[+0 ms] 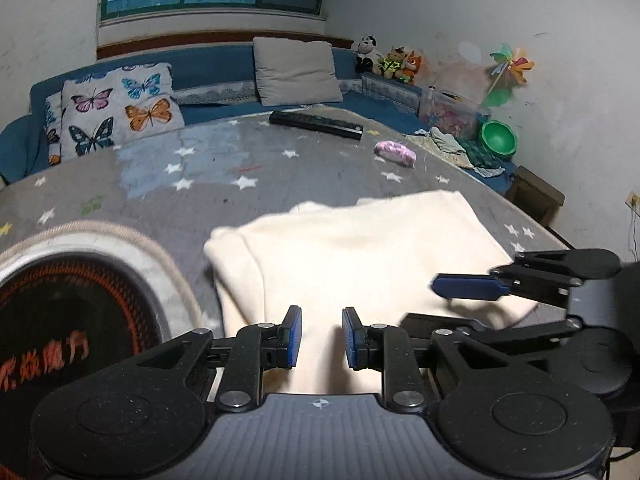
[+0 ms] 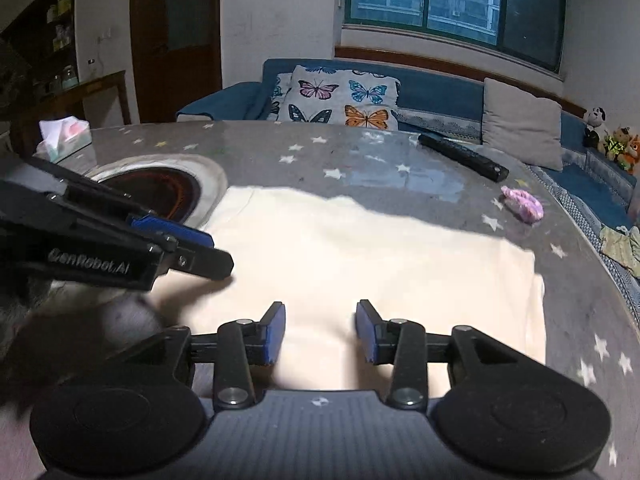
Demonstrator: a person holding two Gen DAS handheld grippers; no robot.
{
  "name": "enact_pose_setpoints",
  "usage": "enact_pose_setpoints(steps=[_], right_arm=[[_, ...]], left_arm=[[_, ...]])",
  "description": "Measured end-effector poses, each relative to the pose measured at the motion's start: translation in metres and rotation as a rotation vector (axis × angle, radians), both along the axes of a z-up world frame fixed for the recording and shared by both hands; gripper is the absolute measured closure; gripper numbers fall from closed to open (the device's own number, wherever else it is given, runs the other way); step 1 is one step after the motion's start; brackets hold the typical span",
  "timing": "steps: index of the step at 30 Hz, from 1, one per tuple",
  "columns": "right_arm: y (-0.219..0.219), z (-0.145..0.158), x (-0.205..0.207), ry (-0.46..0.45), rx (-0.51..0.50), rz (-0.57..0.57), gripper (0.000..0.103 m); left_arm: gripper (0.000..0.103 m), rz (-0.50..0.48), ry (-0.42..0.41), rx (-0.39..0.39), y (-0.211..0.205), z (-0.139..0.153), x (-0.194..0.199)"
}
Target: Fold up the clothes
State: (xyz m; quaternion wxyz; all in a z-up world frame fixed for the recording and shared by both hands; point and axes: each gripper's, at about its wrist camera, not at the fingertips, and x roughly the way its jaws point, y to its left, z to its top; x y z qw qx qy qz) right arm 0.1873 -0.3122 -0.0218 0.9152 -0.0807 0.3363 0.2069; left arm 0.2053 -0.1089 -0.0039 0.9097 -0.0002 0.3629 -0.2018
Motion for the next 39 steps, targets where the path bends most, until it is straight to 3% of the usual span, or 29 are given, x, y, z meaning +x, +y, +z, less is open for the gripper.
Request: enact_pose_setpoints(steps=[4,11,16,20,22,24,29,39], right_arm=[[-0.01,0.0,-0.023,0.0,0.01,-0.005,0.063],[-0.062,0.006,-0.023,-0.024,0.072,-0.204,0.059],[-0.079,0.0,-0.027,0.008,0.091,-0.24,0.059],[-0.08,0.005,-0.039,-0.008,0.116,-0.242,0.05],[-0.078,0.005,-0.044,-0.011,0.126,-0.247,0.047],[-0.075,0.006,-0.048,-0.014,0.136,-0.253,0.039],[-0.066,0.006,-0.063,-0.032,0.13,-0.253,0.025],[-0.049,0.001,-0.094,-0.037,0.127,-0.271,0.011]], left_arm=[[0.079,0.009,-0.011,0.007,0.004,-0.002,-0.013],[0.078,0.046,-0.005,0.002,0.014,-0.002,-0.027],[0.078,0.076,0.01,0.0,0.021,-0.002,-0.038],[0.062,0.093,0.014,-0.004,0.021,0.0,-0.05],[0.061,0.097,0.012,-0.003,0.021,0.002,-0.057],[0.048,0.104,0.01,0.0,0.02,0.004,-0.065],[0.032,0.123,-0.007,0.004,0.021,0.008,-0.084],[0.008,0.144,-0.046,0.04,0.025,0.009,-0.117]])
